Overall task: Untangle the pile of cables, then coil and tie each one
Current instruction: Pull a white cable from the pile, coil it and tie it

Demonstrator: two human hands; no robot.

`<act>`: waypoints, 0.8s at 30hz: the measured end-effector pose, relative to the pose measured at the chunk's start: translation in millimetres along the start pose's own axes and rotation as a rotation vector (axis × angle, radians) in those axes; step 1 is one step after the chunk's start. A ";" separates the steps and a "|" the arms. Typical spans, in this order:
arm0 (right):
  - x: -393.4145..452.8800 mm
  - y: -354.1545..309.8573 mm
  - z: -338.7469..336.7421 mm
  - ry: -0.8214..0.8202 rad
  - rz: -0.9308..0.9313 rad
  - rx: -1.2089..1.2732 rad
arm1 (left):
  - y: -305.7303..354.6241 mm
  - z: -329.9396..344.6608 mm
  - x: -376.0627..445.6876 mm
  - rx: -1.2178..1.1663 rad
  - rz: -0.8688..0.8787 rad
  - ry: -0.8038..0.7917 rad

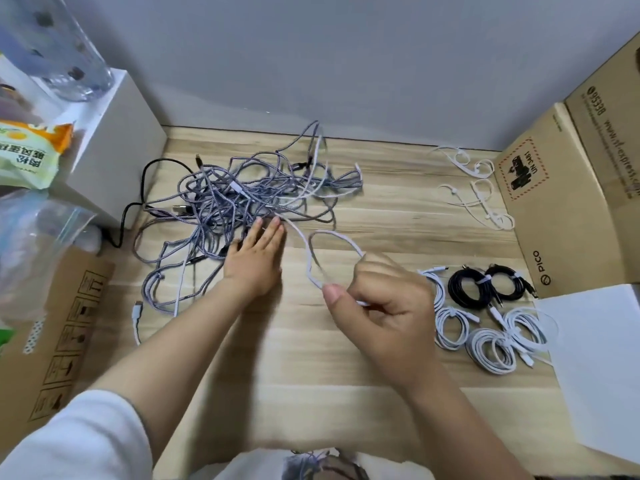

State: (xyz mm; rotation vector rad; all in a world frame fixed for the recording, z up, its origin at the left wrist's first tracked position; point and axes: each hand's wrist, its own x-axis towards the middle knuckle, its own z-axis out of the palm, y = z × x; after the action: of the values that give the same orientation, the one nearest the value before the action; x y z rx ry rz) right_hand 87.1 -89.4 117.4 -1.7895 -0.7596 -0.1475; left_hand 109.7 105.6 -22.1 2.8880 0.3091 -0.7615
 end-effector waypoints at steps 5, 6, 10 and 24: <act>10.7 0.1 -7.1 0.023 0.084 0.048 | 29.5 -47.3 -23.0 -1.077 -0.178 -0.003; 10.6 1.4 -7.4 0.032 0.094 0.063 | 36.3 -55.7 -35.3 -1.402 -0.197 -0.106; 10.7 3.4 -7.8 0.036 0.111 0.064 | 45.9 -64.6 -63.1 -1.743 -0.045 -0.621; -9.9 -15.3 -28.1 -0.191 -0.008 0.231 | 53.7 -70.5 -54.0 -2.564 -0.244 -0.236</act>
State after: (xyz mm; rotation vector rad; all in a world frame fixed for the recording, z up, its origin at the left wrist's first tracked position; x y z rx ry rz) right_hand 78.3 -116.2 135.5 -1.5953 -0.8826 0.1048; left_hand 109.5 57.8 70.1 0.3396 0.7200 -0.1271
